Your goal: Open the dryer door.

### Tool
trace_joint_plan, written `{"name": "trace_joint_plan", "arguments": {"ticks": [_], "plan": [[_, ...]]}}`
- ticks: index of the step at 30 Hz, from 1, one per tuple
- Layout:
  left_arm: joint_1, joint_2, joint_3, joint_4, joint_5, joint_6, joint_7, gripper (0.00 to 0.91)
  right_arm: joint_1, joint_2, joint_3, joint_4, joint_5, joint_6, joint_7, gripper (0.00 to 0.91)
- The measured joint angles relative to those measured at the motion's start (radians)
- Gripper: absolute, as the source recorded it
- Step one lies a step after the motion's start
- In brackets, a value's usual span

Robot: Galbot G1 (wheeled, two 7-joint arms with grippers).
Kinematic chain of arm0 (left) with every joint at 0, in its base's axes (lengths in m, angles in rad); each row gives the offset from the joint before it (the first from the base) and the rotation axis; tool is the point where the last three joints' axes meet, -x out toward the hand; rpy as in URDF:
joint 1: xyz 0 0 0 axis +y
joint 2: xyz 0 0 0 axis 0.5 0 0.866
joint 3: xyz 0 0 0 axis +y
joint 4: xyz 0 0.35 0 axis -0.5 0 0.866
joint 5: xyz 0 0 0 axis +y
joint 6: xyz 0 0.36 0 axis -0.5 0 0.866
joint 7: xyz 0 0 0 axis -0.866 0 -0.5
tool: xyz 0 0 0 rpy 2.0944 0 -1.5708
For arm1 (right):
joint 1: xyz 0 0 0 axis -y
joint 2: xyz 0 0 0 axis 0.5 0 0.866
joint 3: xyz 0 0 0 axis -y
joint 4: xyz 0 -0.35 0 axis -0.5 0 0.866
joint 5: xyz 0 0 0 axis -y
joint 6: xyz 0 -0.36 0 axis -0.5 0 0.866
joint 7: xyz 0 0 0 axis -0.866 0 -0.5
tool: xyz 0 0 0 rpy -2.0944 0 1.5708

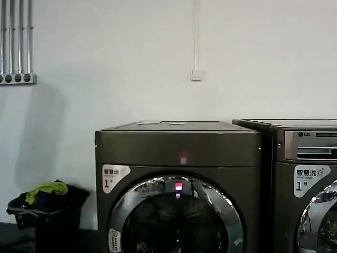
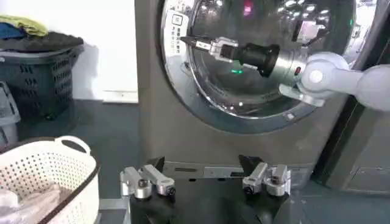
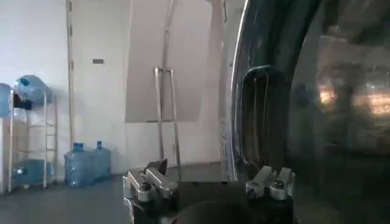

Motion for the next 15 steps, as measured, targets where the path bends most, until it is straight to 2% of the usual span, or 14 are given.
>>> {"name": "trace_joint_plan", "arguments": {"ticks": [15], "plan": [[-0.005, 0.0, -0.003, 0.0, -0.004, -0.004, -0.002, 0.907, -0.005, -0.044, -0.012, 0.059, 0.028, -0.025, -0.13, 0.907]]}}
